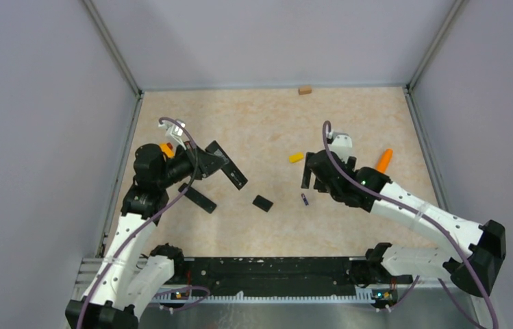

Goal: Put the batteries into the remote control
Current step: Pick up the battery from the center of the board.

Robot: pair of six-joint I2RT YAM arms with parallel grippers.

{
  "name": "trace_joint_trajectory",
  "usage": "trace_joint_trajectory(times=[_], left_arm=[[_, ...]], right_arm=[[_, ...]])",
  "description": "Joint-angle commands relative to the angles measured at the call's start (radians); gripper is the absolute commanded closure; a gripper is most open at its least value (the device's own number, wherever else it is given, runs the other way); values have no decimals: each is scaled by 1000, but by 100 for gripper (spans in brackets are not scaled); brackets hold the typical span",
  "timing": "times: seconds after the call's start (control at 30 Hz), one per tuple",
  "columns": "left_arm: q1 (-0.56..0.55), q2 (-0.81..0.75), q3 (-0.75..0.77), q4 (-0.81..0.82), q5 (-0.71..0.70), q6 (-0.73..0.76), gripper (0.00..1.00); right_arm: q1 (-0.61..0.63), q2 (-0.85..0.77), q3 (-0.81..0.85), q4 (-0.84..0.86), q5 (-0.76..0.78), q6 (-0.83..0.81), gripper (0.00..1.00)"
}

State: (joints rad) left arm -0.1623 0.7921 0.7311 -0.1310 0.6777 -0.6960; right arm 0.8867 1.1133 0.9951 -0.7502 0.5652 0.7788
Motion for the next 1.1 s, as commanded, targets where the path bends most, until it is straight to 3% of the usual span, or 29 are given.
trace_joint_trajectory(times=[0.0, 0.17, 0.27, 0.47, 0.6, 0.73, 1.07], left_arm=[[1, -12, 7, 28, 23, 17, 100], [1, -1, -44, 122, 45, -34, 100], [1, 17, -40, 144, 54, -32, 100], [1, 47, -23, 156, 84, -20, 100], [1, 51, -25, 193, 65, -15, 100], [1, 52, -28, 214, 50, -15, 100], [1, 57, -30, 224, 49, -4, 100]], right_arm=[[-19, 13, -18, -48, 65, -8, 18], [-45, 61, -74, 93, -60, -150, 42], [-98, 117, -80, 142, -143, -175, 46], [-146, 224, -103, 261, -254, -270, 46], [-293, 304, -83, 229, -235, -125, 46], [-423, 326, -100, 317, -216, -65, 48], [-451, 442, -34, 402, -288, -321, 51]])
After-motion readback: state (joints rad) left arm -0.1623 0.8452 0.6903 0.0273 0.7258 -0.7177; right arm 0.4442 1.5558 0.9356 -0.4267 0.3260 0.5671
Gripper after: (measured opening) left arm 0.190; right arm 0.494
